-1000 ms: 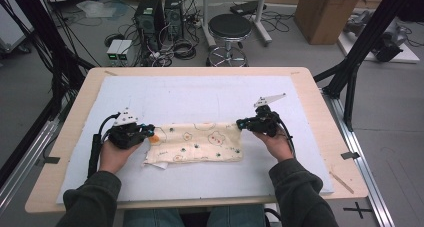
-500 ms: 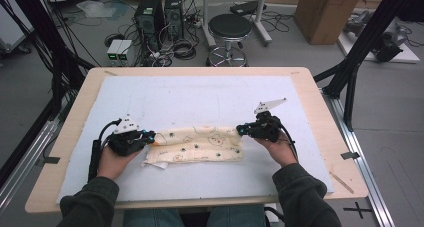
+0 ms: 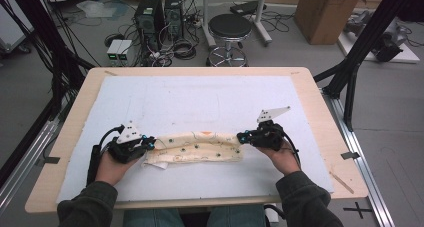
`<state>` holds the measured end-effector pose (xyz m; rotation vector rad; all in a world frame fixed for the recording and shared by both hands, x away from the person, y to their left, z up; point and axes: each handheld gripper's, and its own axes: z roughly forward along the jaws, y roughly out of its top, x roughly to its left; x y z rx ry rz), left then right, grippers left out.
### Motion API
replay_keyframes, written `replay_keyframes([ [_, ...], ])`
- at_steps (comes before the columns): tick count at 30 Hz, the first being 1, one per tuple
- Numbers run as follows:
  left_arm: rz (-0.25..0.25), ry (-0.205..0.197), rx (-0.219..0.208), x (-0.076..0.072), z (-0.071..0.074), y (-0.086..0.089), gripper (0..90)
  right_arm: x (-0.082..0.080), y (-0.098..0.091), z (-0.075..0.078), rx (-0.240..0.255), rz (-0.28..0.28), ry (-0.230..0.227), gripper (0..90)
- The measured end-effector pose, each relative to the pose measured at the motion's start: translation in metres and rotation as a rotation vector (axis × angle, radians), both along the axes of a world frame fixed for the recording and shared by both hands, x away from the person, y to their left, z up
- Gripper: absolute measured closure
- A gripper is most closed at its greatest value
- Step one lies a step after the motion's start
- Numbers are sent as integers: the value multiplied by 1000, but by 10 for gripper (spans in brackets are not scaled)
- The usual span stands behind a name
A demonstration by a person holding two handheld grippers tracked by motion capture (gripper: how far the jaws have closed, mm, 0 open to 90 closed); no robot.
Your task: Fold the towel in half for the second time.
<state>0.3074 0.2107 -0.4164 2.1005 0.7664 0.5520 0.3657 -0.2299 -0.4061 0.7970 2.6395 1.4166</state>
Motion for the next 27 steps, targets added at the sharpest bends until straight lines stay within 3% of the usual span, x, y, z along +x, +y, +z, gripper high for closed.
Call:
replay_keyframes([
  [8, -18, 6, 1, -13, -9, 4, 830, -14, -1, -10, -16, 19, 8, 857],
  [18, -69, -28, 33, -28, -10, 4, 831, -26, -5, -20, -43, 15, 25, 852],
  [22, -74, -19, 35, -32, -11, 5, 830, -29, -4, -21, -53, 26, 8, 849],
  [27, -90, 2, 43, -35, -16, 5, 831, -32, -5, -26, -63, 20, 18, 840],
])
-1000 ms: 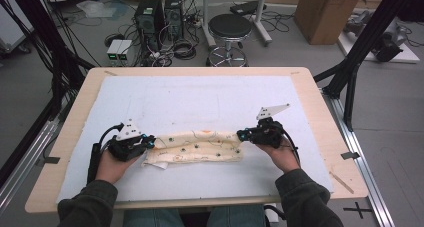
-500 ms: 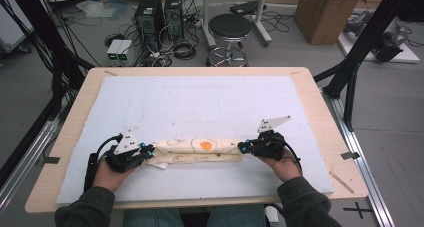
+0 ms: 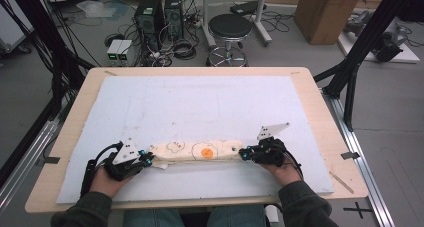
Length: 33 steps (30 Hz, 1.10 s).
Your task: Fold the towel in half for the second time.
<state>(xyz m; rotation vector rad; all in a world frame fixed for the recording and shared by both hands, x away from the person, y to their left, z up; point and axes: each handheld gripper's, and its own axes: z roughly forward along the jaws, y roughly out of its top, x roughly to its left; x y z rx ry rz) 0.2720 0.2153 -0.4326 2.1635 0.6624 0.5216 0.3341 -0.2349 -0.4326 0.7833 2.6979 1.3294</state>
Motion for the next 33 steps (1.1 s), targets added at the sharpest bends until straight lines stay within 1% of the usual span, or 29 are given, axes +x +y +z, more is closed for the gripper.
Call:
replay_keyframes([
  [3, -3, 7, -7, -1, -3, 1, 816, 0, -2, -2, 2, -7, 4, 818],
  [6, -6, 21, -15, 0, -3, 1, 734, -1, -2, -1, 5, -17, 0, 773],
  [8, -9, 33, -23, -1, -1, 2, 654, -1, -3, 0, 7, -21, 0, 741],
  [12, -18, 20, -44, -6, 3, 4, 550, -3, -7, 4, 36, -27, -1, 664],
  [13, -26, 21, -48, -7, 5, 5, 540, -4, -8, 5, 50, -24, -6, 640],
  [14, -28, 18, -56, -9, 6, 6, 534, -5, -9, 7, 62, -22, 4, 624],
  [16, -28, 19, -64, -12, 8, 8, 508, -7, -10, 12, 65, -20, -5, 596],
  [20, -29, -1, -81, -16, 14, 13, 499, -9, -10, 23, 86, -17, -25, 567],
  [21, -25, -9, -94, -17, 17, 14, 497, -10, -9, 26, 91, -15, -31, 562],
  [24, -22, -20, -120, -16, 25, 13, 496, -9, -2, 35, 106, -4, -35, 561],
  [26, -31, -17, -142, -15, 30, 10, 503, -7, 6, 40, 109, 12, -44, 582],
  [28, -39, -14, -151, -12, 34, 5, 546, -4, 16, 45, 110, 26, -30, 629],
  [29, -43, -8, -154, -10, 35, 0, 588, -3, 19, 46, 109, 31, -31, 652],
  [30, -42, 0, -153, -7, 36, -4, 606, -1, 25, 47, 111, 40, -21, 673],
  [31, -45, 9, -152, -3, 37, -9, 631, 1, 30, 47, 102, 41, -13, 693],
  [32, -42, 21, -151, 0, 37, -13, 673, 4, 35, 47, 104, 50, -11, 716],
  [33, -37, 29, -149, 5, 37, -18, 718, 6, 39, 47, 106, 54, 2, 745],
])
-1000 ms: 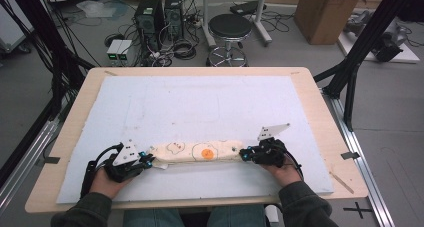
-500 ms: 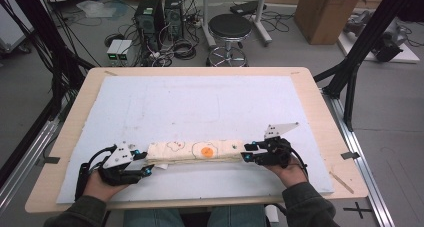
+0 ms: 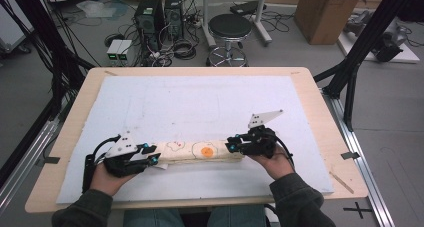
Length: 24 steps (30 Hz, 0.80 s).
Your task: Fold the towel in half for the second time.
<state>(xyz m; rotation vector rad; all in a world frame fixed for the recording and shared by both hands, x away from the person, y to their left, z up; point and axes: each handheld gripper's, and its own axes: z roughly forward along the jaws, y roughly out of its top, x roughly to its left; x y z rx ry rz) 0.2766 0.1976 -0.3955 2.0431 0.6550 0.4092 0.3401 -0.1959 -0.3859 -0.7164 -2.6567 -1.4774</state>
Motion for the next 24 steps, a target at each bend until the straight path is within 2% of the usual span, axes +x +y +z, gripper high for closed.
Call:
replay_keyframes([
  [2, 7, 23, -2, 7, -1, -10, 820, 5, 8, -2, -2, 12, 18, 805],
  [4, -5, 38, 13, 13, -4, -19, 875, 9, 16, -5, -5, 22, 49, 863],
  [10, -36, 99, 82, 22, -14, -39, 894, 16, 41, -18, -50, 52, 104, 894],
  [14, -38, 136, 115, 24, -23, -39, 893, 18, 51, -28, -93, 75, 136, 894],
  [15, -39, 150, 133, 25, -25, -39, 893, 18, 51, -31, -105, 78, 137, 894],
  [17, -41, 154, 164, 24, -27, -39, 892, 19, 52, -35, -143, 72, 158, 894],
  [21, -24, 154, 184, 24, -29, -36, 889, 19, 49, -41, -171, 66, 171, 894],
  [24, -8, 167, 179, 24, -33, -30, 887, 18, 44, -45, -185, 55, 172, 893],
])
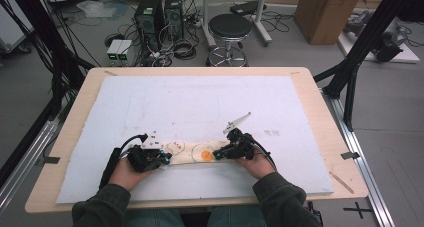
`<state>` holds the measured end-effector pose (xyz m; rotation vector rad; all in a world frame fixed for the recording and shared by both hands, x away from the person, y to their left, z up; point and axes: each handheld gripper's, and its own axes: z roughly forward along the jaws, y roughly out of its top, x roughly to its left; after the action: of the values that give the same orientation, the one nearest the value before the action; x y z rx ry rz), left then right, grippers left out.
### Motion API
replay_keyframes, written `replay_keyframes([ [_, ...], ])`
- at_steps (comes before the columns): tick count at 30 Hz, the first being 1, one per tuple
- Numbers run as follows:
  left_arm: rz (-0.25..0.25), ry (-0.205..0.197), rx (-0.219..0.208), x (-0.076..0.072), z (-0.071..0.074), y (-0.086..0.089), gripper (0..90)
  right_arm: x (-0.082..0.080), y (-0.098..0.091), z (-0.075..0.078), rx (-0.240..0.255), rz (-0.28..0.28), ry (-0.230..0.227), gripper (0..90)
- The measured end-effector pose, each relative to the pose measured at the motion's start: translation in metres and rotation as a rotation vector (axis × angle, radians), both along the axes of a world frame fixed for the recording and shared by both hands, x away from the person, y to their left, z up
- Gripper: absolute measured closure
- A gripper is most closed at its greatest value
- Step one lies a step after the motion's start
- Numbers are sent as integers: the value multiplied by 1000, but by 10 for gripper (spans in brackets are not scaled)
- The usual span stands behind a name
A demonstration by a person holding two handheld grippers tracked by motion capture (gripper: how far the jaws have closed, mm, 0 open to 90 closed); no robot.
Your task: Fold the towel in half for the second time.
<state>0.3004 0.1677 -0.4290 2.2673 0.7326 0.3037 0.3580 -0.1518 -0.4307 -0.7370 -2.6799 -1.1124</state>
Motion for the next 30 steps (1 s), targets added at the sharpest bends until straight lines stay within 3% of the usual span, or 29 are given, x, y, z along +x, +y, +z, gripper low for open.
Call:
replay_keyframes([
  [2, 11, 5, -27, -1, -3, 5, 887, -1, -5, -1, 9, -6, 3, 892],
  [18, 52, -8, -50, -8, -4, 26, 843, -10, -62, -7, 43, -90, -38, 873],
  [26, 59, -17, -59, -9, -6, 31, 833, -16, -77, -6, 59, -125, -83, 852],
  [30, 62, -24, -78, -9, -4, 32, 769, -16, -80, -6, 62, -128, -103, 841],
])
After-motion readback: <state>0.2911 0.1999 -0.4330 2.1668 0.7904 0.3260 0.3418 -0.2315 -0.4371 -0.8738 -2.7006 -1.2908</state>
